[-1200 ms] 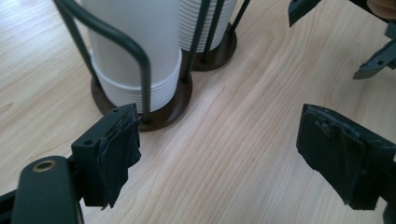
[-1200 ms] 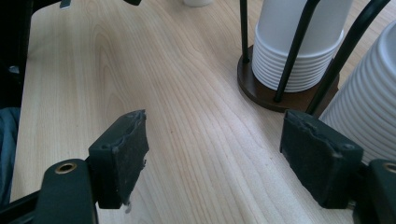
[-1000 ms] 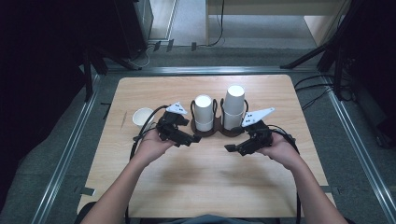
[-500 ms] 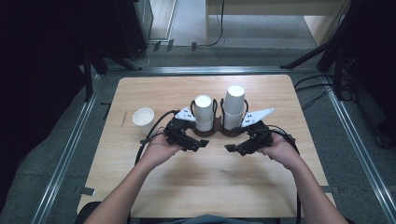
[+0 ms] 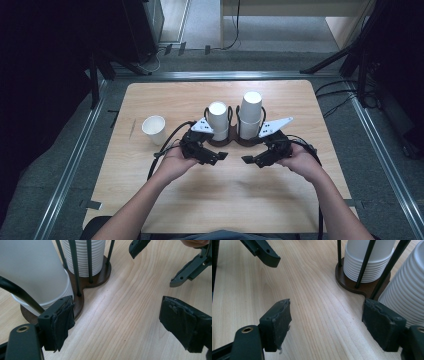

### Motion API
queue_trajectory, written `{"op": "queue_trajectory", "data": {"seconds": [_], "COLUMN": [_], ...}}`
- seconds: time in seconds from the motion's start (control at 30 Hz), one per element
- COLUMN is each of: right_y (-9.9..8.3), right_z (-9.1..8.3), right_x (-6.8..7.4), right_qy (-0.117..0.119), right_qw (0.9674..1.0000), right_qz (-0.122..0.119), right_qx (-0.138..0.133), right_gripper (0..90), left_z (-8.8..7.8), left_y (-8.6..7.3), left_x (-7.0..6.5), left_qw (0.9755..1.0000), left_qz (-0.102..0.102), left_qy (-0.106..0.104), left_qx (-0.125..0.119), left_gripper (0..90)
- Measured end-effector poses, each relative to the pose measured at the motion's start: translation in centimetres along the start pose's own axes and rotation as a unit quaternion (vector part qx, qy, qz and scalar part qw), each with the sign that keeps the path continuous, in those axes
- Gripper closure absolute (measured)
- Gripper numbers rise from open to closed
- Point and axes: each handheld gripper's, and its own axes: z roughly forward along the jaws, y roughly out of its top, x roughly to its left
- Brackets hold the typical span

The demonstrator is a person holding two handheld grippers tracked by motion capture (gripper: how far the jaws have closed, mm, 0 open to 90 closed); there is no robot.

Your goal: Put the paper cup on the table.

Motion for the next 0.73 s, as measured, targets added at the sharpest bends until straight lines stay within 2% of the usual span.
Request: {"op": "queue_trajectory", "data": {"seconds": [0.2,0.47,0.73], "right_y": [-0.02,-0.14,-0.22], "right_z": [0.05,0.24,0.18], "right_x": [0.07,0.11,0.0], "right_qy": [0.001,0.001,0.001], "right_qw": [1.0,1.0,1.0], "right_qz": [-0.003,-0.003,-0.006], "right_qx": [0.001,0.006,0.004], "right_gripper": [23.5,23.5,23.4], "left_z": [0.15,0.19,0.43], "left_y": [-0.1,-0.28,-0.51], "left_x": [-0.1,-0.38,-0.19], "left_qw": [1.0,0.9998,0.9996], "left_qz": [0.002,0.02,0.025], "left_qy": [0.0,-0.001,0.003], "left_qx": [-0.001,0.002,0.013], "left_gripper": [13.1,13.1,13.1]}}
